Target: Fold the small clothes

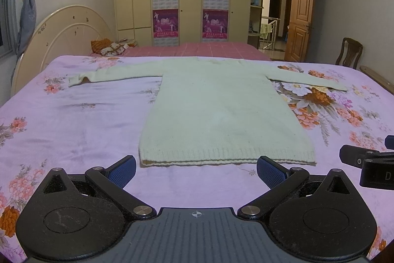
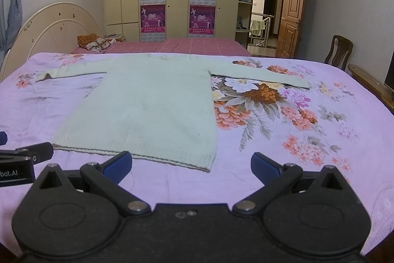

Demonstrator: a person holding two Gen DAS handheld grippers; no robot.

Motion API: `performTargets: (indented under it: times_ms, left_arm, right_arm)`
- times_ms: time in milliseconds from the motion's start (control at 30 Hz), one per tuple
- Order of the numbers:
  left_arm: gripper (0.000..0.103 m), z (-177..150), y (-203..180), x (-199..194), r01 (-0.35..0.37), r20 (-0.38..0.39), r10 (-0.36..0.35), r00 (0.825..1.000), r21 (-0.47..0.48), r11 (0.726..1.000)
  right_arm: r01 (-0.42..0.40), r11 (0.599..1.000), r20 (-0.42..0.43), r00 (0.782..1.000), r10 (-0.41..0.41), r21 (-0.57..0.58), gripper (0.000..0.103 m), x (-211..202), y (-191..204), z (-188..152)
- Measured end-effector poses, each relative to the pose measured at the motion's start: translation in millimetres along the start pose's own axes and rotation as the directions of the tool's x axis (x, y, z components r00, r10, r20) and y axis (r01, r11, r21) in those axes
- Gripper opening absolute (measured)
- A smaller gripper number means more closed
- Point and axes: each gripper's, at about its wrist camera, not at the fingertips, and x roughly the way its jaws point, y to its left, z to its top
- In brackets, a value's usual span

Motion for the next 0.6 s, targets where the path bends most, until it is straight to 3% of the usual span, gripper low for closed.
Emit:
performTargets:
  times_ms: [600]
  left_arm:
    - [0.103,-0.9,-0.3,0.1,-0.002,-0.004,0.002,1.000,-0.001,1.000]
  right_arm:
    - [-0.005,1.000,-0.003,1.000,0.005,-0.007,0.102,-0.5,1.1,-1.3]
